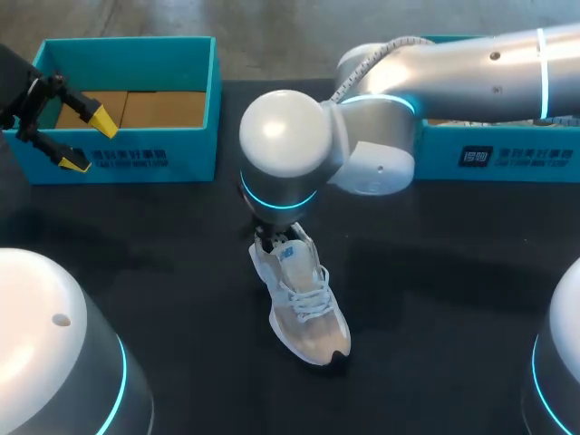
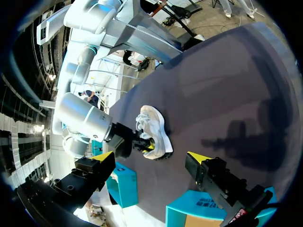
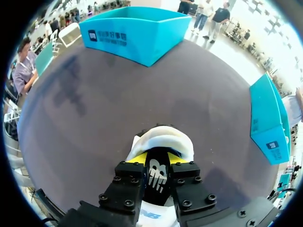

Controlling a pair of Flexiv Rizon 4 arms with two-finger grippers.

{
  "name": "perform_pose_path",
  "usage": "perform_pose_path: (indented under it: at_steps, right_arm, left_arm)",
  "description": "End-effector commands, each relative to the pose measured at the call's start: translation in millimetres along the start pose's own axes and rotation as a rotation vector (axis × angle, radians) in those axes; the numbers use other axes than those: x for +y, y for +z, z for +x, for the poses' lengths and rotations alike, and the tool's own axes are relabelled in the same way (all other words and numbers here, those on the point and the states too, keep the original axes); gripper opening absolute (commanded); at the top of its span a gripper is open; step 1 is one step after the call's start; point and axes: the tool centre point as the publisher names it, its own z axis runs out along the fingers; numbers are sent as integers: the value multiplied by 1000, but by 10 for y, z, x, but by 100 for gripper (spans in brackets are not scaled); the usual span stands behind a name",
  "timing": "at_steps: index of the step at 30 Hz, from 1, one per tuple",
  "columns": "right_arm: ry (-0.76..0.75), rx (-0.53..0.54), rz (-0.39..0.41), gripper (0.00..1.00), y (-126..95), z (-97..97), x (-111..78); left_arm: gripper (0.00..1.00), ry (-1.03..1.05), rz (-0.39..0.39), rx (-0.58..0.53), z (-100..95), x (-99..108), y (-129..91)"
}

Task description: Take the shoe out of the shoebox, open the shoe tongue, remove and reinsert the insole, then place the shoe into the shoebox

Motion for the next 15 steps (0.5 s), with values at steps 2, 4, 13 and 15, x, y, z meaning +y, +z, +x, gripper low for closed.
perform_pose_path:
  at_steps: [2, 4, 13, 15]
  right_arm:
    - [-2, 0, -6, 22, 73, 0, 0]
    - [-4, -3, -9, 22, 100, -3, 8]
    - [-20, -16, -10, 20, 244, -1, 39]
    - [-21, -11, -8, 21, 283, 1, 33]
  left_arm:
    - [100, 0, -1, 2, -1, -6, 1]
    - [100, 0, -1, 2, -1, -6, 1]
    - [100, 0, -1, 2, -1, -6, 1]
    - [100, 0, -1, 2, -1, -6, 1]
